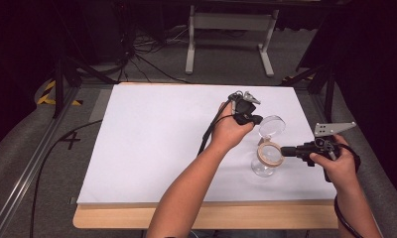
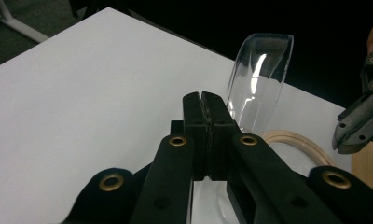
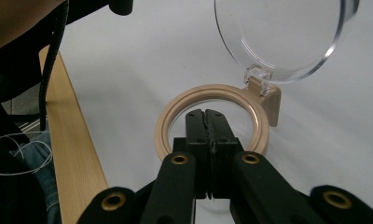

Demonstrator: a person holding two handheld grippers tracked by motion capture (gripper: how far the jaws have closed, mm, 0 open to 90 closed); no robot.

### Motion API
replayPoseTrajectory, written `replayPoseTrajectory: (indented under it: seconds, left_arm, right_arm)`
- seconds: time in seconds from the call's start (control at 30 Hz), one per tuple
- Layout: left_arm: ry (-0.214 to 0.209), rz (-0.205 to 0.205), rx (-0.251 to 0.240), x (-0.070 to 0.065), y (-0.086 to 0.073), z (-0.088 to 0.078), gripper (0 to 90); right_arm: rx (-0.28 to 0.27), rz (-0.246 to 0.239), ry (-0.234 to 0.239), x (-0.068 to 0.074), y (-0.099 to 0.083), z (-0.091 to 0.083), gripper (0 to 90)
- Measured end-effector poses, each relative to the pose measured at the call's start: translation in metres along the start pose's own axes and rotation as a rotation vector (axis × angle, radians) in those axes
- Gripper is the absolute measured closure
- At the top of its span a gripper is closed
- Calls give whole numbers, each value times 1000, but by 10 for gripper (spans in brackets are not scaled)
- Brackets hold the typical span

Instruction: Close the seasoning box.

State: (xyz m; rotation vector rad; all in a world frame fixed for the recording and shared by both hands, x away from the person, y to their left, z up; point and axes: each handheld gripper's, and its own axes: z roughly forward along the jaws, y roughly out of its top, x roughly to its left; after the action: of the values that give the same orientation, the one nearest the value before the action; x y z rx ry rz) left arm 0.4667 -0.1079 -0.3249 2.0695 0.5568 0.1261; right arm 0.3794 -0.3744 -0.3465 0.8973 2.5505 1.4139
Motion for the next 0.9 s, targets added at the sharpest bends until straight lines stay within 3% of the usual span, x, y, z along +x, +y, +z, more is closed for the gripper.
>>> replayPoseTrajectory:
  seconds: [0.17, 0.2, 0.5, 0.73, 0.9]
  left_arm:
    - [-3, 38, 20, -8, 1, -3, 895]
    - [0, 63, 28, -11, 1, -4, 895]
    - [-8, 124, 65, -23, 0, -2, 889]
    - [-6, 136, 82, -24, -1, -2, 881]
    - [5, 110, 90, -21, -5, -5, 873]
  right_arm:
    - [-2, -3, 2, 1, 1, 0, 898]
    - [-2, -6, 1, 1, 1, 0, 898]
    - [5, 1, 2, 1, 0, -1, 899]
    - [13, -1, 9, 1, 0, -2, 900]
    - [28, -14, 13, 3, 1, -4, 900]
